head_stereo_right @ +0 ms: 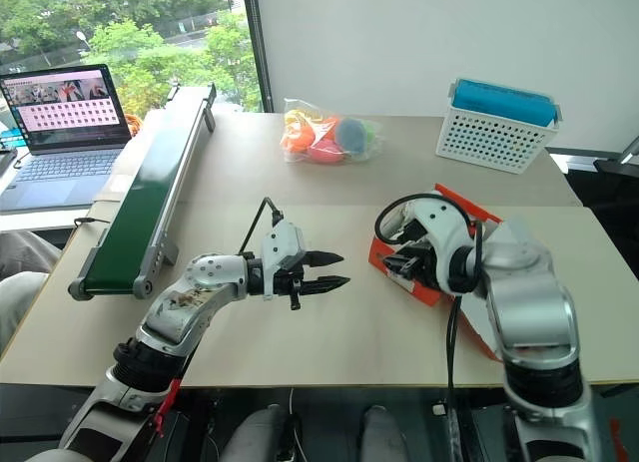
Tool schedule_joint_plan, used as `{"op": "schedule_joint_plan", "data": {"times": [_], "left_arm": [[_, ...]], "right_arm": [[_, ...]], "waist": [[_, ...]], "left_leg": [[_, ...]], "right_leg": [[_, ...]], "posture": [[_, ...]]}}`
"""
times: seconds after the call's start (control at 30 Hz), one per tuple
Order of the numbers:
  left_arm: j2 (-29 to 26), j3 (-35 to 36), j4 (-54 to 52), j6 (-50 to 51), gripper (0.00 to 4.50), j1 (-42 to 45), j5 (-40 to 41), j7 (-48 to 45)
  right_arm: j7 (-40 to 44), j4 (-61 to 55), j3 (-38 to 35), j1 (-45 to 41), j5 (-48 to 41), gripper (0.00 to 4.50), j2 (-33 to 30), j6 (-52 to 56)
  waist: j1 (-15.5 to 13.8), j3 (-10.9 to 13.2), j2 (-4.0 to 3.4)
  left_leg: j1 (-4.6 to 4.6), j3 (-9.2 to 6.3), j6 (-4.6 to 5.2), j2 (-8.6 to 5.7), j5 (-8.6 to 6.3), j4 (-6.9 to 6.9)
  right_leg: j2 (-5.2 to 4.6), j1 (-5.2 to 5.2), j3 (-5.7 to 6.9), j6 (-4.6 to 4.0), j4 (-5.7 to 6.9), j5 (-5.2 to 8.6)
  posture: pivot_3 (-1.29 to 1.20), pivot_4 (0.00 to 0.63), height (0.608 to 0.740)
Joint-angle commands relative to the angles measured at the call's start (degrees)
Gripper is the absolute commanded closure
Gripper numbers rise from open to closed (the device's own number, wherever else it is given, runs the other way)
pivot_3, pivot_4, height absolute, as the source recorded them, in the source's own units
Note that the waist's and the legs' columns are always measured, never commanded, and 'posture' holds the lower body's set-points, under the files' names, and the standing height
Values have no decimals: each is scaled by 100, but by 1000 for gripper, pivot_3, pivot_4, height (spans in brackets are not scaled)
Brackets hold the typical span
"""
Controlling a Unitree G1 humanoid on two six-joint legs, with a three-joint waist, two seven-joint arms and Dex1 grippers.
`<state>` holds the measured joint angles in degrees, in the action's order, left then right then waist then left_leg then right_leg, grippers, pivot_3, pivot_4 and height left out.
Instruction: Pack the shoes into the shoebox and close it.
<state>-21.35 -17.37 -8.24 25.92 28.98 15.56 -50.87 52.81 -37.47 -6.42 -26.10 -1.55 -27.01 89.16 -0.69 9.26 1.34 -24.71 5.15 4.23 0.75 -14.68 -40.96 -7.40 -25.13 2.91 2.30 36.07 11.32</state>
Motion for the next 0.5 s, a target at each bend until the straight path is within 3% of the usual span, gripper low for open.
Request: {"op": "schedule_joint_plan", "data": {"times": [0.03, 0.17, 0.27, 0.5], "left_arm": [[-5, 34, -83, -154, 2456, 78, -28, -43], [-20, 20, -74, -160, 2456, 65, -13, -70], [-11, 11, -46, -180, 2456, 73, -24, -88], [-21, 34, -46, -171, 2456, 84, -7, -131]], "right_arm": [[-273, -744, -740, 642, -553, 4359, 521, 334], [-801, -1079, -958, 1564, -889, 4472, 587, 334], [-1631, -1062, -859, 2120, -622, 4472, 651, 334], [-3544, -785, -1146, 2293, 224, 4472, 1979, 334]], "waist": [[-15, 2, -3], [-7, 2, -4], [-6, 2, -4], [36, 0, -10]], "left_leg": [[-1, -2, 0, 0, 0, 2], [-1, 1, 3, -5, -2, -3], [6, -2, 1, -4, -1, 0], [11, 4, -13, 4, 7, 7]], "right_leg": [[0, 1, 2, 0, -2, 0], [0, 2, -4, 1, -2, 0], [0, 7, -1, 2, -2, 2], [16, -2, -14, 1, 2, 4]], "posture": [[0, 150, 705], [0, 150, 705], [0, 150, 705], [0, 150, 705]]}}
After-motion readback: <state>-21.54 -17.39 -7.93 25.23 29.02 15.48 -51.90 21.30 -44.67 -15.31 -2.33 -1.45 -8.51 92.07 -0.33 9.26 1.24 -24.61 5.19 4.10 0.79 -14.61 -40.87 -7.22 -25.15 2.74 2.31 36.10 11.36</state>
